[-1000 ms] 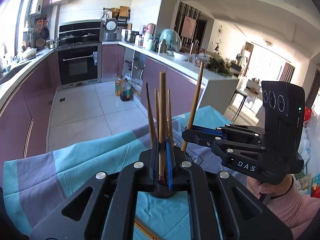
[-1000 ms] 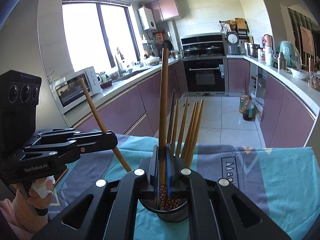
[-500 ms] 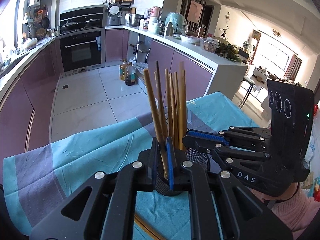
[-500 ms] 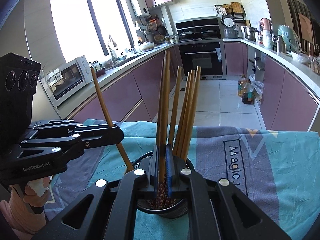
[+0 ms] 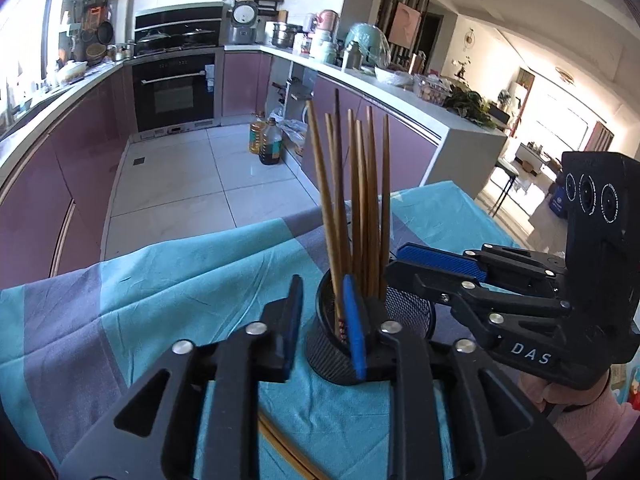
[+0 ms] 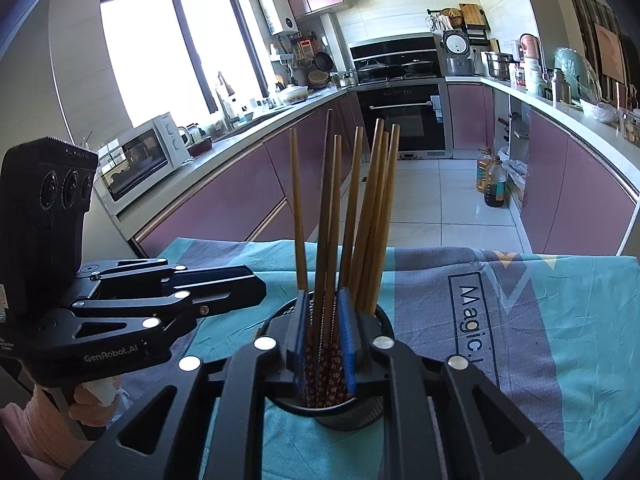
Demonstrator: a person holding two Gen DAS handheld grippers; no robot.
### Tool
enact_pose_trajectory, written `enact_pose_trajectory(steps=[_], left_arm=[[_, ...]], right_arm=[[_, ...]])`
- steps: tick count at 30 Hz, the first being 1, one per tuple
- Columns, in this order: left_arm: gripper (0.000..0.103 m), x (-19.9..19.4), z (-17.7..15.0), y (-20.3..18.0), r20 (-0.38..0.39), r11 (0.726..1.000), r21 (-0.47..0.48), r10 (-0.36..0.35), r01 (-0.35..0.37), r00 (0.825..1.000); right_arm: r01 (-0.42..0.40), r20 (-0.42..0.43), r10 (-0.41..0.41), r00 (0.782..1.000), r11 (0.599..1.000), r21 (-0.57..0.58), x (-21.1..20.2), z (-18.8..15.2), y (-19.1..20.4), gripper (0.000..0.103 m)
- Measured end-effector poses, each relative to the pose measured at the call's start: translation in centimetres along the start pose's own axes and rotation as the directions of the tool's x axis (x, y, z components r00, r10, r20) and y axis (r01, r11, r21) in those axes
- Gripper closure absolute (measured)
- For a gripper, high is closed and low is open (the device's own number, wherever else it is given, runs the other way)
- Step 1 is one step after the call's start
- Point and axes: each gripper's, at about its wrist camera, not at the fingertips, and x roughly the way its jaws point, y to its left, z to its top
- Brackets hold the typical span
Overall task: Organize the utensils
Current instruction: 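Open both tools to release the chopsticks into the mesh holder, then move both tools back to the last two chopsticks and close on them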
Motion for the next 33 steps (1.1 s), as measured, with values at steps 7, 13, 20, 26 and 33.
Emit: enact_pose_trajectory(steps=[7,13,20,26,33], left_arm=[[0.06,-4.1,-2.8,0.9,0.118,0.998,-0.025,0.056,-0.053,0.991],[0.045,-7.2,-5.7,1.9,0.187,0.993,-0.048,0.118,-0.111,0.975],[0.041,-8.3,-9.1,3.1,0.156,0.984,-0.074,0.172,-0.163,0.973],[0.041,-7.2,-12.1,4.3,0.082,0.976,-0.116,0.194,-0.184,0.978],[0.041,-6.2,-14.3,5.1,0.03,0.971,-0.142,0.197,-0.191,0.98]], right_arm=[[-0.058,0.028,0.059,0.998,0.997,-0.05,-2.2,-1.3,1.8,0.067],[-0.123,-0.015,0.122,0.992,0.988,-0.09,-2.5,-3.6,4.1,0.06],[-0.135,-0.131,0.121,0.984,0.985,-0.103,0.3,-7.1,5.9,0.059],[-0.124,-0.215,0.098,0.972,0.986,-0.111,2.6,-9.4,7.1,0.059],[-0.108,-0.258,0.078,0.963,0.989,-0.105,3.8,-10.8,7.6,0.059]])
